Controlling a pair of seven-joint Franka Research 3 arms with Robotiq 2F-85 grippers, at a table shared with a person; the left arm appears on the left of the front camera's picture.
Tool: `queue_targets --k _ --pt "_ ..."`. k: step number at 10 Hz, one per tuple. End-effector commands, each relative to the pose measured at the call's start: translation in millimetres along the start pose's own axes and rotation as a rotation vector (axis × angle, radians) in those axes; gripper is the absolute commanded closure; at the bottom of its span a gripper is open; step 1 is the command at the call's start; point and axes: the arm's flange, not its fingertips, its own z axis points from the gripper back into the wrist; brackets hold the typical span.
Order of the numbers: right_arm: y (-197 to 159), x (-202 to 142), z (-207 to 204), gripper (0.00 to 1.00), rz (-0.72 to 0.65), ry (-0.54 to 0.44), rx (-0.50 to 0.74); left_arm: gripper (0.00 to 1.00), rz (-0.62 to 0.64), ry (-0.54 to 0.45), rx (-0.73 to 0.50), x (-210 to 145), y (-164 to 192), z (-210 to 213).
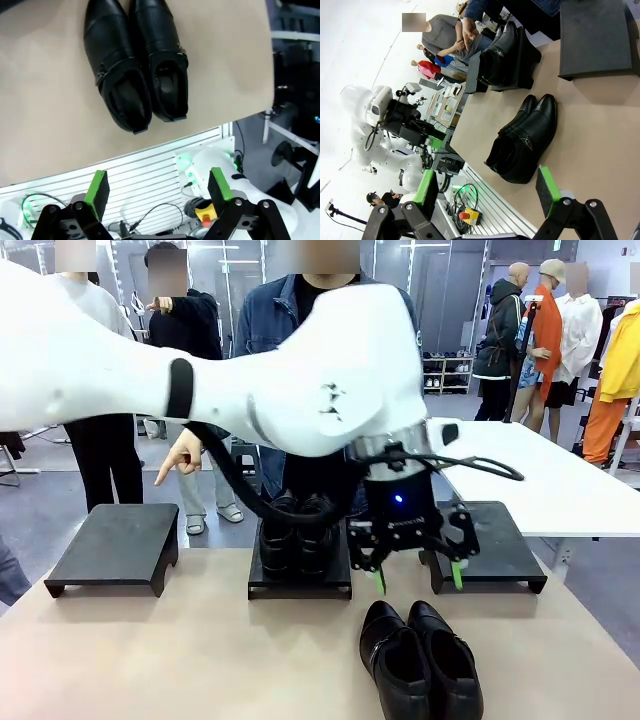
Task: Place the shoes on the stand as instructed by the person.
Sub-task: Pick up another pair of Shoes and place it on the Shoes Stand indicated by the person.
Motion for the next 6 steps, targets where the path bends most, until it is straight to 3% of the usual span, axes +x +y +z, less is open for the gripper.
queue_targets --k 1,6 --pt "1.8 -0.6 0.6 0.0 0.005 -0.005 0.006 0.0 0.02 0.029 0.048 8.0 -17.3 -12.7" --pt "1.8 -0.6 0.6 0.0 0.005 -0.005 0.006 0.0 -0.012 -0.063 0.112 0.1 -26.3 -71.4"
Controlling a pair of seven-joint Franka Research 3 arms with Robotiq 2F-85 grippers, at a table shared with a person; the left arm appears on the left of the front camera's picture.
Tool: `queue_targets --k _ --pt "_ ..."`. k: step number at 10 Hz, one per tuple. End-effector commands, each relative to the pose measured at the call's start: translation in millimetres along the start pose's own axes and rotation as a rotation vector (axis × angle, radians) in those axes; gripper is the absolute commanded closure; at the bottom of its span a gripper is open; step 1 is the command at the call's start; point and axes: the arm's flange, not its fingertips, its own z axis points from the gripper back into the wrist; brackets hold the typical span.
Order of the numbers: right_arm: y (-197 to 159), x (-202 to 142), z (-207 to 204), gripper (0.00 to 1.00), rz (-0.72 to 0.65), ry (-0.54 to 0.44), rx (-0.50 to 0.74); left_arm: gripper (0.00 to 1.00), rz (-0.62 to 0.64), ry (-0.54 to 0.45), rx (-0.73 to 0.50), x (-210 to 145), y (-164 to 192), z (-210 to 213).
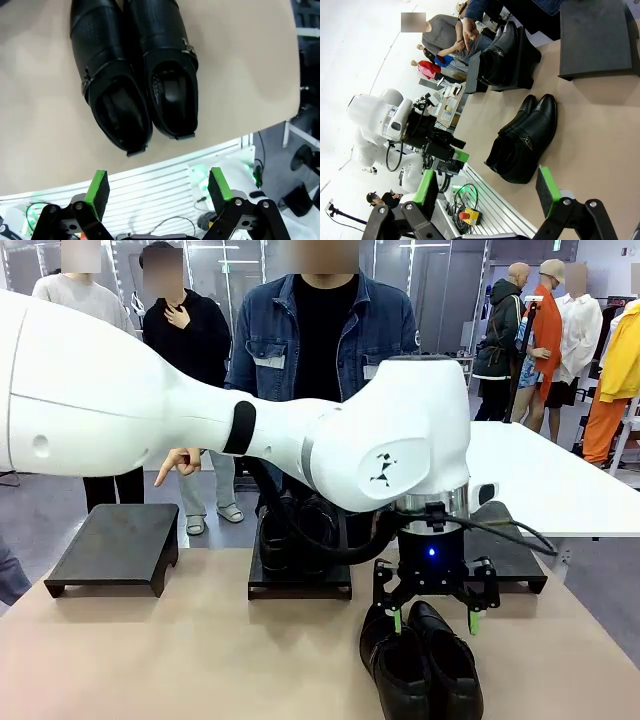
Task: Place the shoes on the stand as instructed by the person.
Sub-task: Pick up another pair of Shoes and place it on the Shoes Stand indicated by the person.
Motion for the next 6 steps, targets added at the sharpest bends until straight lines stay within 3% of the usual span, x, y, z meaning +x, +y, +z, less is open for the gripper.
queue_targets --k 1,4,6 --pt "1.8 -0.6 0.6 0.0 0.005 -0.005 0.006 0.0 0.061 -0.079 0.03 6.7 -2.9 -12.6" --pt "1.8 -0.6 0.6 0.0 0.005 -0.005 0.006 0.0 0.158 -0.108 0.077 23.2 -9.4 -45.3" --pt "1.8 -0.6 0.6 0.0 0.005 -0.005 0.006 0.0 0.155 -0.104 0.05 27.1 -11.0 -60.2"
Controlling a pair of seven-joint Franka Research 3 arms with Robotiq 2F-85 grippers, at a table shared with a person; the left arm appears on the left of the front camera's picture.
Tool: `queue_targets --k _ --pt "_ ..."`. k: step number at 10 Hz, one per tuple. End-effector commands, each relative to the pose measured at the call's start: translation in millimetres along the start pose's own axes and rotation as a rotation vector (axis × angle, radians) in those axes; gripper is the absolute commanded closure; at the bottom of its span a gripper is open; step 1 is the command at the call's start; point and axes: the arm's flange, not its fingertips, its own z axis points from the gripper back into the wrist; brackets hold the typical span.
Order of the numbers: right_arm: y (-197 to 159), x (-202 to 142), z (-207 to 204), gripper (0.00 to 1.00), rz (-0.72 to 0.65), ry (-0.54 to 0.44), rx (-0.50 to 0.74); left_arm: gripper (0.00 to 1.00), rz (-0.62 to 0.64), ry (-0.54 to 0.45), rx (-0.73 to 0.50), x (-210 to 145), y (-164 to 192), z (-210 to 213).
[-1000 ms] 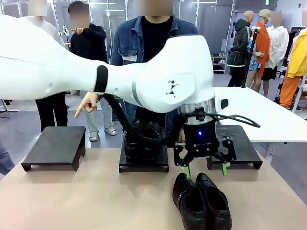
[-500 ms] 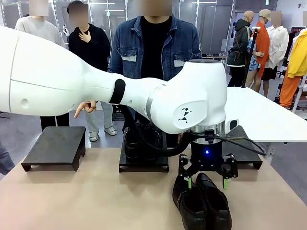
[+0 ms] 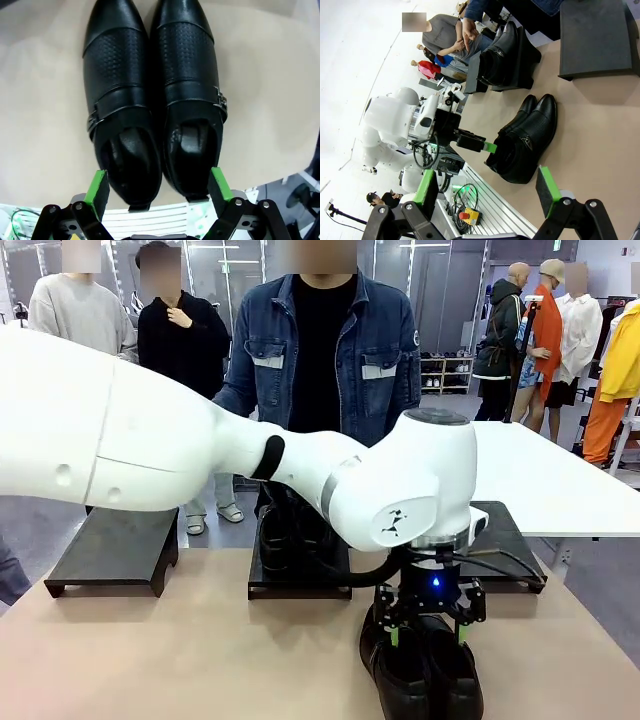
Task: Place the shoes on the stand as instructed by the person.
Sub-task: Pick up another pair of Shoes and place it on the Shoes Stand indicated by the person.
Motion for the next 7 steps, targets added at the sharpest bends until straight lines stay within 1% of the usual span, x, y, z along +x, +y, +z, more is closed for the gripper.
queue_targets --k 1,4,7 --pt "1.8 -0.6 0.6 0.0 0.005 -0.005 0.006 0.0 0.007 -0.038 0.01 0.9 -13.0 -7.7" --pt "1.8 -0.6 0.6 0.0 0.005 -0.005 0.006 0.0 0.017 -0.03 0.034 4.6 -14.3 -24.5" --pt "1.8 -0.6 0.6 0.0 0.005 -0.005 0.006 0.0 0.036 0.006 0.046 7.8 -13.9 -44.0"
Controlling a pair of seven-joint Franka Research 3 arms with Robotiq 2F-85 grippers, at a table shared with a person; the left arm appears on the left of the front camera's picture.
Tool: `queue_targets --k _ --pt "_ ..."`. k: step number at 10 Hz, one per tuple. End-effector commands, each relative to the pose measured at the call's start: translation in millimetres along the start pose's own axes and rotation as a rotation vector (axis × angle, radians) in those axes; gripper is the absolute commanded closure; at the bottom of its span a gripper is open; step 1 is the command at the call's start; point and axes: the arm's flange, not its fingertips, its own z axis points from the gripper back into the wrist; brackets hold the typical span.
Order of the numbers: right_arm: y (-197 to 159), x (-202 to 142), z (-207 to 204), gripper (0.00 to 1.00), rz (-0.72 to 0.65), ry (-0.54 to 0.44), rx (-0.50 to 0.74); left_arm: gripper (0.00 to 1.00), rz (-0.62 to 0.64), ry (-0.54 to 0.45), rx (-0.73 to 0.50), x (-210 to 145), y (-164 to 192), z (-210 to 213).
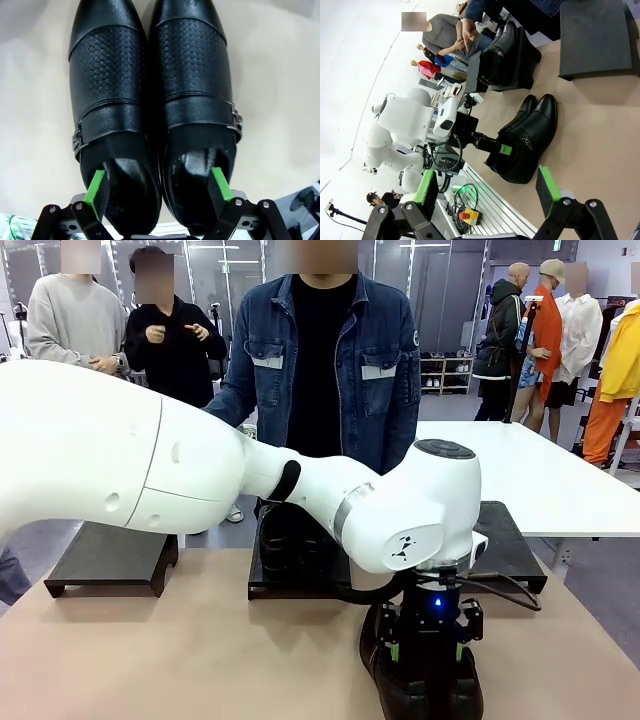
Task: Place the shoes on the stand as instructed by the person.
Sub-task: Pick up another pair of Shoes and place it on the Shoes Stand indicated by the person.
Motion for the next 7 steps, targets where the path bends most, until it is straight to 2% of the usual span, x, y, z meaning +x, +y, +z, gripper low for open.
queue_targets --k 1,4,5,7 --pt "1.8 -0.6 0.6 0.0 0.005 -0.005 0.006 0.0 0.04 -0.007 0.021 0.3 -8.0 -7.1" --pt "1.8 -0.6 0.6 0.0 0.005 -0.005 0.006 0.0 0.055 0.019 0.031 -0.9 -8.6 -16.9" --pt "1.8 -0.6 0.6 0.0 0.005 -0.005 0.006 0.24 0.059 0.021 0.033 -0.2 -8.7 -17.9" --pt "1.8 -0.6 0.6 0.0 0.005 -0.005 0.006 0.84 0.055 0.023 0.041 -0.4 -10.1 -18.4"
